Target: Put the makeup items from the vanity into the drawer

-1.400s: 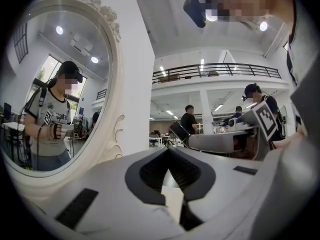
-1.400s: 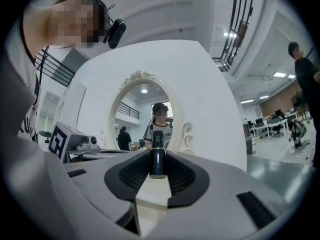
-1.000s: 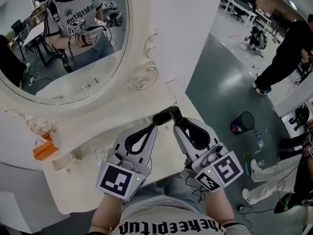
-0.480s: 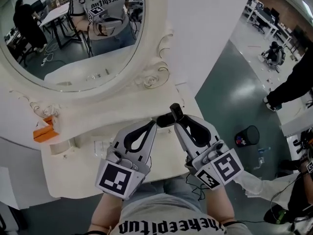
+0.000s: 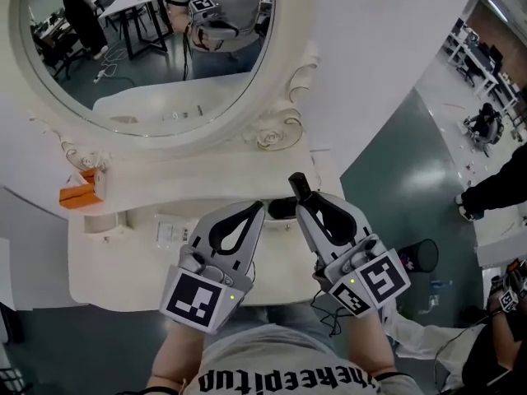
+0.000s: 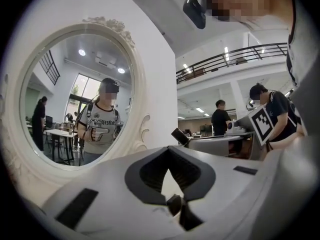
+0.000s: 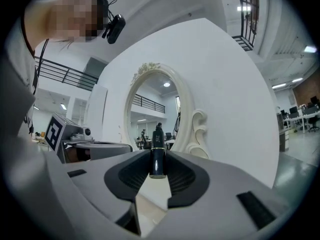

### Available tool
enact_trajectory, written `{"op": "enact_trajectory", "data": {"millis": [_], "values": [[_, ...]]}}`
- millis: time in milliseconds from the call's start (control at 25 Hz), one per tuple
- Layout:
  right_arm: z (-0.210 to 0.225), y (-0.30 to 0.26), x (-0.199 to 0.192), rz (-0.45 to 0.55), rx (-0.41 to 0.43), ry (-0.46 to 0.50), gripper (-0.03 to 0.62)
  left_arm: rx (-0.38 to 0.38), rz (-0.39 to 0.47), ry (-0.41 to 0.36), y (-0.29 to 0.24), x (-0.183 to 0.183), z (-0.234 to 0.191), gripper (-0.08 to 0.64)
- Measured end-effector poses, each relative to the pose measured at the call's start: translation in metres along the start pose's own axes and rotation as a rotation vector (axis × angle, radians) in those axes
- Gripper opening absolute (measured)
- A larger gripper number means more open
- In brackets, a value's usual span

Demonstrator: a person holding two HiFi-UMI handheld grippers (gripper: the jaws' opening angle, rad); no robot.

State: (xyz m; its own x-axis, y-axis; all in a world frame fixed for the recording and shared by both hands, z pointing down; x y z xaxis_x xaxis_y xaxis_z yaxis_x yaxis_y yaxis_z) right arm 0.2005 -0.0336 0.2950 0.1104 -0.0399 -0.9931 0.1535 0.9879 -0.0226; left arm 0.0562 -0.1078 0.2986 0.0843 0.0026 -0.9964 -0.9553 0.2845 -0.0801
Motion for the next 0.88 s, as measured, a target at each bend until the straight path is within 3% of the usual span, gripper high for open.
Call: {"op": "enact_trajectory", "data": {"millis": [880], "values": [[0.042, -0.043, -0.048, -0.162, 0.244, -0.010, 0.118, 0.276, -0.058, 0.067, -0.006, -0.024, 0.006, 0.041]]}}
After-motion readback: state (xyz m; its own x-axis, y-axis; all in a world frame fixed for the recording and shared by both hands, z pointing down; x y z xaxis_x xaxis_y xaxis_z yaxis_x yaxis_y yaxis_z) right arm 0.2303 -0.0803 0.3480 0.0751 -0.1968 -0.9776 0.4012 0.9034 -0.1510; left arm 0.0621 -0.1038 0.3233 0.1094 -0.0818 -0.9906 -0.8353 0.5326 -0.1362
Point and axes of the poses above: the fingertips, and each gripper's own axes: y backward along the fingers, z to its right, x out of its top, the point moved 7 cm from there along y, backward along the fingers, and after that the axes turned 3 degrees about -y, right-handed, at the moved point
